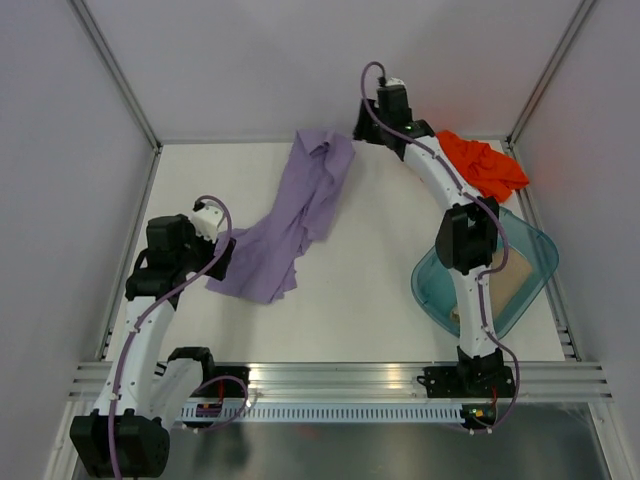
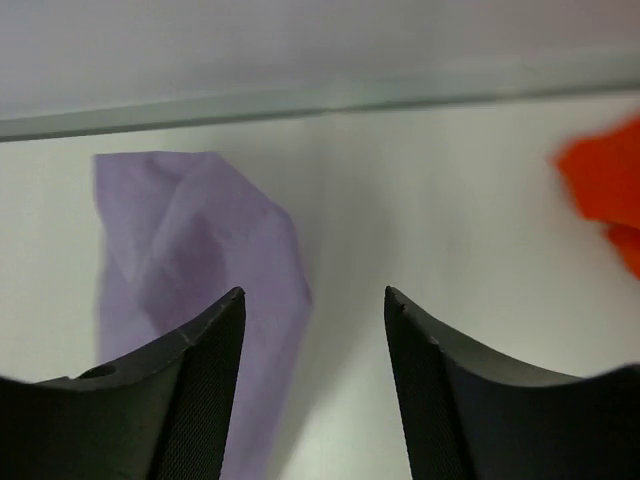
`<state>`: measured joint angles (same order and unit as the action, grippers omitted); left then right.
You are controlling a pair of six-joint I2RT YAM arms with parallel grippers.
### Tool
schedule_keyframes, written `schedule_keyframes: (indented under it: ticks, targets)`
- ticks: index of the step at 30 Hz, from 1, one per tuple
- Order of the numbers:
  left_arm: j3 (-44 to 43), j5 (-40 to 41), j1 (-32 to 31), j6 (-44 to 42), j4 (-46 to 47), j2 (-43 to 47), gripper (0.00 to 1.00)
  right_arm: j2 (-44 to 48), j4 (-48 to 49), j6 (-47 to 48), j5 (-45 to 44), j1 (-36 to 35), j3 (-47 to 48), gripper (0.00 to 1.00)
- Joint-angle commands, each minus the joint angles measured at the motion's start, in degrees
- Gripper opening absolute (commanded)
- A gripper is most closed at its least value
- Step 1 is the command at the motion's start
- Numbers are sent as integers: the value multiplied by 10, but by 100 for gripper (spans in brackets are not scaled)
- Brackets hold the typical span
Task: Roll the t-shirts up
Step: Move the tshirt to the center of the board, then flatten the tshirt
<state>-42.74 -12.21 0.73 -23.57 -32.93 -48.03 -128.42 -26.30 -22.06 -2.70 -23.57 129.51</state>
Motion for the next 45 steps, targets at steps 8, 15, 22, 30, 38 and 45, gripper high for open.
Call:
schedule_keyframes:
  ticks: [8, 15, 22, 30, 38, 45]
  targets:
    - [14, 68, -1, 5, -6, -73, 100, 171, 88, 159, -78, -63, -340, 75]
    - [39, 178, 0, 33, 8, -66, 100, 272, 192, 215, 15, -264, -557, 81]
    - [71, 228, 1, 51, -13, -50, 100, 282, 259, 235, -23, -386, -628, 85]
    - [86, 215, 2, 55, -43, -27, 100, 175, 252, 200, -63, -428, -546, 83]
    - [85, 213, 4, 55, -42, -35, 100, 130, 193, 159, -154, -428, -480, 13]
    - [78, 229, 3, 39, -42, -11, 100, 256, 142, 147, -88, -428, -404, 0]
